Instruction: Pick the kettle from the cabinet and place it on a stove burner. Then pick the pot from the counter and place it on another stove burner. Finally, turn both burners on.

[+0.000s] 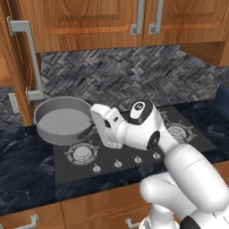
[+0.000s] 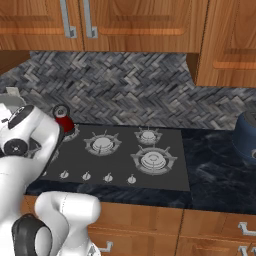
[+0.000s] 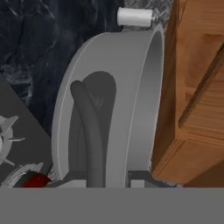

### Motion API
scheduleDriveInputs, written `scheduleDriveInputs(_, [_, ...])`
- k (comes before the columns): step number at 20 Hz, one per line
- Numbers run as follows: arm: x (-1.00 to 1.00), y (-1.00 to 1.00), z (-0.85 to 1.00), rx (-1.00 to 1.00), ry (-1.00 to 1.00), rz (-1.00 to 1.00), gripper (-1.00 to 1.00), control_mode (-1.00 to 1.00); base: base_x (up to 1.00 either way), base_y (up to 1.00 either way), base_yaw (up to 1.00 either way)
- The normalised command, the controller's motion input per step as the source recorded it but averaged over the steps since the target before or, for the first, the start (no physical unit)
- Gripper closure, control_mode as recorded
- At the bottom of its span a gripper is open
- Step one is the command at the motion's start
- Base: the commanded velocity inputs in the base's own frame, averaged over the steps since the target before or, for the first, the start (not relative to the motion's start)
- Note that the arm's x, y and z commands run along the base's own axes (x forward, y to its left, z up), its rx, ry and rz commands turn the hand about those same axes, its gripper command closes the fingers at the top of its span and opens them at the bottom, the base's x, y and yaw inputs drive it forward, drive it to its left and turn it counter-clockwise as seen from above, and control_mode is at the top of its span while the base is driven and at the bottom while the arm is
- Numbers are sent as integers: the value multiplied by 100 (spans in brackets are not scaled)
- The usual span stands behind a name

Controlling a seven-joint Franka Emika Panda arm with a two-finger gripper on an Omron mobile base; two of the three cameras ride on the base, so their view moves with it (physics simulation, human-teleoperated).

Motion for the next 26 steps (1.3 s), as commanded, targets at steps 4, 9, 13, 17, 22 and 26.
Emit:
scheduleDriveInputs(4, [0,-49,53,0,14,-5,100,-100,0,0,0])
scheduleDriveInputs(9, [0,-50,52,0,13,-6,100,-100,0,0,0])
scheduleDriveInputs(13, [0,-50,44,0,14,-8,100,-100,0,0,0])
scheduleDriveInputs(17, [0,-48,37,0,14,-9,100,-100,0,0,0])
scheduleDriveInputs(22, [0,-47,43,0,12,-9,100,-100,0,0,0])
scheduleDriveInputs(26, [0,-42,43,-4,10,-8,100,-100,0,0,0])
